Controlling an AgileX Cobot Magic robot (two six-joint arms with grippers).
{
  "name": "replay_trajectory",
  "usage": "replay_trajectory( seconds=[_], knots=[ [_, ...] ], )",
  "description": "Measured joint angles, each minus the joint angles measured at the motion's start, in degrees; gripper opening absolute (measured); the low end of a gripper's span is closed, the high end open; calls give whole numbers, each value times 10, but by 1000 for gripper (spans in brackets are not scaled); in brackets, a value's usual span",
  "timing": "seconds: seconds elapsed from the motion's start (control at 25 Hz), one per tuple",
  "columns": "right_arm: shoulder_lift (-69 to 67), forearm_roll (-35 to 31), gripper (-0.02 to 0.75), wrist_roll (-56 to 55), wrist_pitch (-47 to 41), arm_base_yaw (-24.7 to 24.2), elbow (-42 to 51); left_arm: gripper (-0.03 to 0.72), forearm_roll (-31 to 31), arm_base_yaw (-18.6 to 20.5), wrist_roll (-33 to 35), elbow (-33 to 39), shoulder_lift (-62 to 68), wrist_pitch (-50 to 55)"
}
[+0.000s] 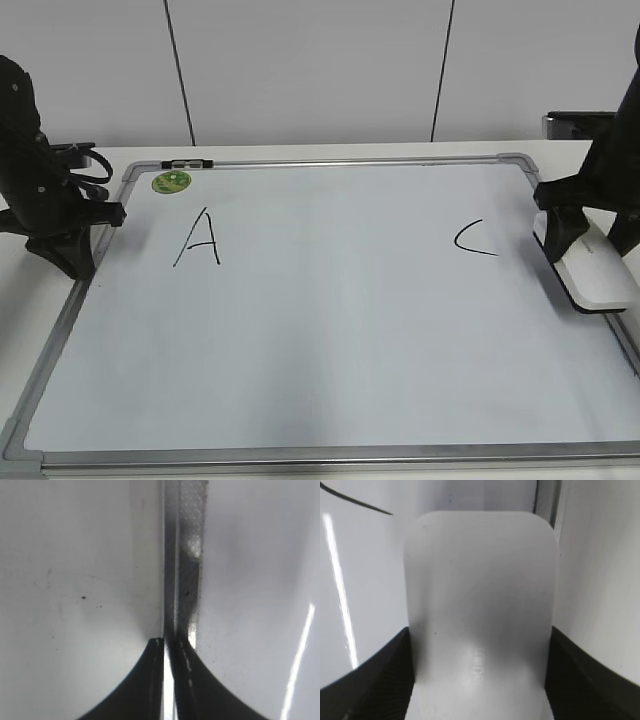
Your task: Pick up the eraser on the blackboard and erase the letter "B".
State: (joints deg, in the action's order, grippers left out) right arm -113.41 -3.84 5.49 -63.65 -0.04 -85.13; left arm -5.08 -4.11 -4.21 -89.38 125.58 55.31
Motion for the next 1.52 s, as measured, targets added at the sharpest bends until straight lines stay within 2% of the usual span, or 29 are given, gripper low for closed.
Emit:
replay_trajectory(
  seconds=[0.2, 0.84, 0.96, 1.08, 1.32, 1.4, 1.52],
  knots=[
    [-7, 0, 526, 0, 27, 0, -1, 34, 0, 0, 0, 0, 0, 0],
    [-65, 2, 527, -6, 27, 0, -23, 34, 0, 0, 0, 0, 0, -1],
    [-67, 2, 565, -10, 23, 0, -27, 34, 0, 0, 0, 0, 0, -1],
    [-70, 2, 648, -11, 7, 0, -47, 34, 0, 0, 0, 0, 0, -1],
    [-70, 2, 670, -13, -49, 0, -113, 36, 0, 0, 0, 0, 0, -1],
    [-70, 2, 670, -14, -55, 0, -132, 56, 0, 0, 0, 0, 0, -1],
    [-70, 2, 670, -14, -57, 0, -147, 183, 9, 0, 0, 0, -4, -1]
  ],
)
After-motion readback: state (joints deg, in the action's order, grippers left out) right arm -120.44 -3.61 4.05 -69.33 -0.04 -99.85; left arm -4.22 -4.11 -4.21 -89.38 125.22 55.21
